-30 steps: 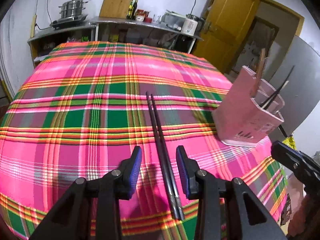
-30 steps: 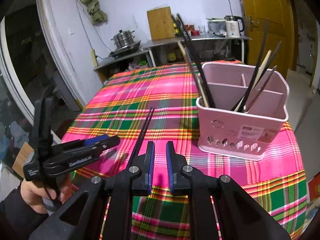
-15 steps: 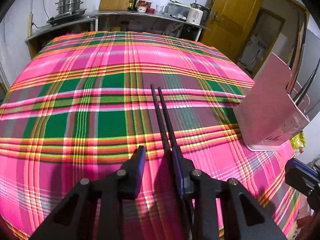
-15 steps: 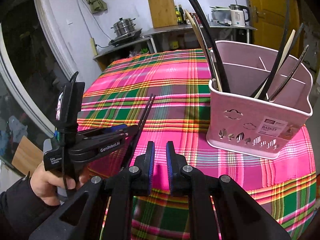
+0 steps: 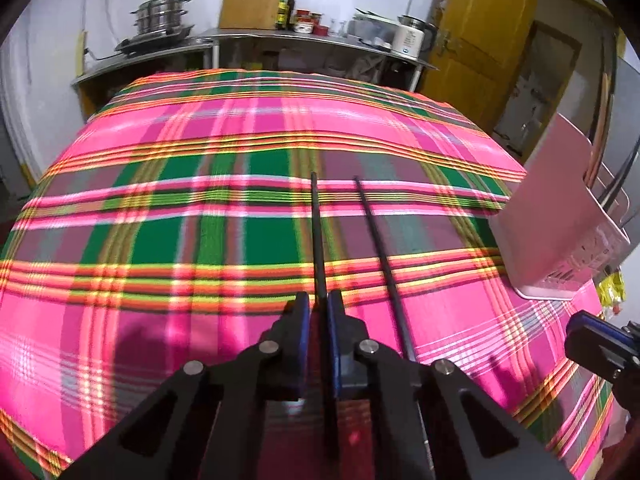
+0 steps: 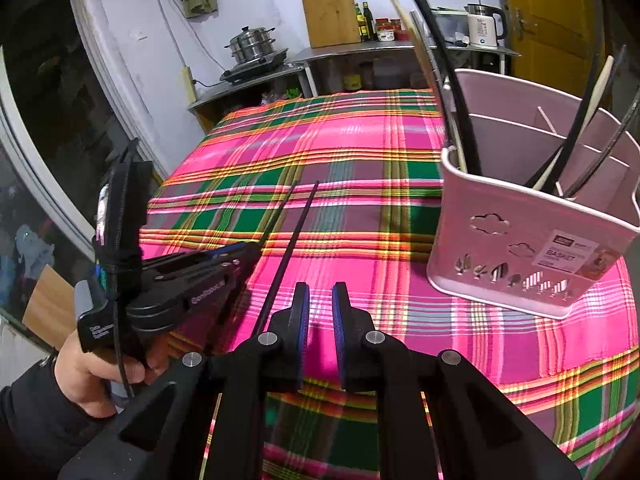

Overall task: Organize utensils
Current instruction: 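Close the left tool on a black chopstick while the right tool grasps another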

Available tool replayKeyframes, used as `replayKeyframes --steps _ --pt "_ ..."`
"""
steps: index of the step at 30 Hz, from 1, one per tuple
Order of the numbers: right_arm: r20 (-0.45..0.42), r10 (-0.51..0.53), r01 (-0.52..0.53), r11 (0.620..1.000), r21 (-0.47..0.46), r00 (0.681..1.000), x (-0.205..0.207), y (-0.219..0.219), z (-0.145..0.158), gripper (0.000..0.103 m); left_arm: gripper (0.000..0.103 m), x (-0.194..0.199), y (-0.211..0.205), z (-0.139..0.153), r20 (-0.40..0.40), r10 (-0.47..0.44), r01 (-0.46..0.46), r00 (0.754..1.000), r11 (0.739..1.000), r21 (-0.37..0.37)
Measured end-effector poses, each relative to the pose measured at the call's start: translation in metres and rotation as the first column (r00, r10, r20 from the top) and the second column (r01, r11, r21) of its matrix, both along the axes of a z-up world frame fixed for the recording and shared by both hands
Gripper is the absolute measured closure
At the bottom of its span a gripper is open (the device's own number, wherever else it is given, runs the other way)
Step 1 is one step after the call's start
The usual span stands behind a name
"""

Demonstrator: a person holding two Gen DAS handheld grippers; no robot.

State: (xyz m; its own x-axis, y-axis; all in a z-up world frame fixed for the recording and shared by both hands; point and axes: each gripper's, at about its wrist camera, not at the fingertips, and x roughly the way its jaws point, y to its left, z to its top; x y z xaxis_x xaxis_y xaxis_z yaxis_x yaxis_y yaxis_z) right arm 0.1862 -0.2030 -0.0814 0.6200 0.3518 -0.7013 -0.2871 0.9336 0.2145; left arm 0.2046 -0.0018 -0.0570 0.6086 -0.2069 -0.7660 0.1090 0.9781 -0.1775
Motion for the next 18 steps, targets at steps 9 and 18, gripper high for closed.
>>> replayKeyframes --steps 9,18 --pt "-0.023 0.039 -0.040 0.999 -0.014 0.999 0.022 0.024 -0.014 0.091 0.094 -0.011 0.037 -0.003 -0.002 0.078 -0.078 0.997 0.997 -0.016" --pt "-0.053 0.060 -0.061 0.998 -0.030 0.997 0.065 0.053 -0.030 0.091 0.094 0.004 0.041 -0.002 -0.016 0.027 -0.027 1.000 1.000 -0.008"
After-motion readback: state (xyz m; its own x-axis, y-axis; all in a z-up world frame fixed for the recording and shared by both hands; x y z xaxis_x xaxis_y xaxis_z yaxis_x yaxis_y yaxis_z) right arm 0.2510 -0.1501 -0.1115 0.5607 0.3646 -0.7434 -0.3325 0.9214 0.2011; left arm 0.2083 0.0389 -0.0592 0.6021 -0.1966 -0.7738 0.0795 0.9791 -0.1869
